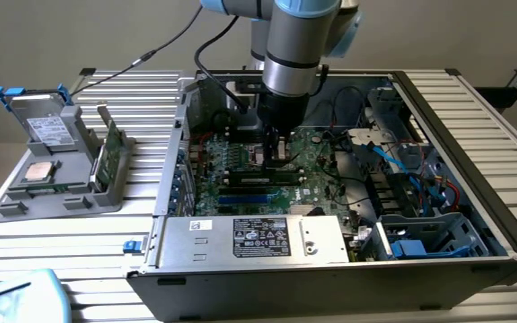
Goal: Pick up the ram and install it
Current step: 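Press down the ram until it locks into place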
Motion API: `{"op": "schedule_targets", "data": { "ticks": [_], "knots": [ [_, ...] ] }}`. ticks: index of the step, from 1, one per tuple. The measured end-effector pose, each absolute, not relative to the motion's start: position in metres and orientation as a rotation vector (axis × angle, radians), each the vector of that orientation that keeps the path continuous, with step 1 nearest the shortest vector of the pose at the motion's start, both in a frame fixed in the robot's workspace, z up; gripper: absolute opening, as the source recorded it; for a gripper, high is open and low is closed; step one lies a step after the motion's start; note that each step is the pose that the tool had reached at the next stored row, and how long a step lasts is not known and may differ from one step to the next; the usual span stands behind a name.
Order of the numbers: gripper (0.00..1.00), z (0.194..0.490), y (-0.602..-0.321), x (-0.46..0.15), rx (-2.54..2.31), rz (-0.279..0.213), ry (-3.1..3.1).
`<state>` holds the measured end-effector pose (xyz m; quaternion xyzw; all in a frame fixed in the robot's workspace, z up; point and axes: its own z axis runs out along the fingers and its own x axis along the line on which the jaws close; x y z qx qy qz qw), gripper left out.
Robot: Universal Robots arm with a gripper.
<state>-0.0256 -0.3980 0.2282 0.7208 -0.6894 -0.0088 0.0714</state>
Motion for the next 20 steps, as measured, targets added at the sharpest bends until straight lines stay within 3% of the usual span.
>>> {"op": "schedule_targets", "data": {
  "ticks": [8, 20],
  "knots": [
    [0.11, 0.222, -0.397, -0.026, 2.163, -0.02, -2.07],
    [0.11, 0.246, -0.397, -0.024, 2.165, -0.021, -2.069]
  ]
}}
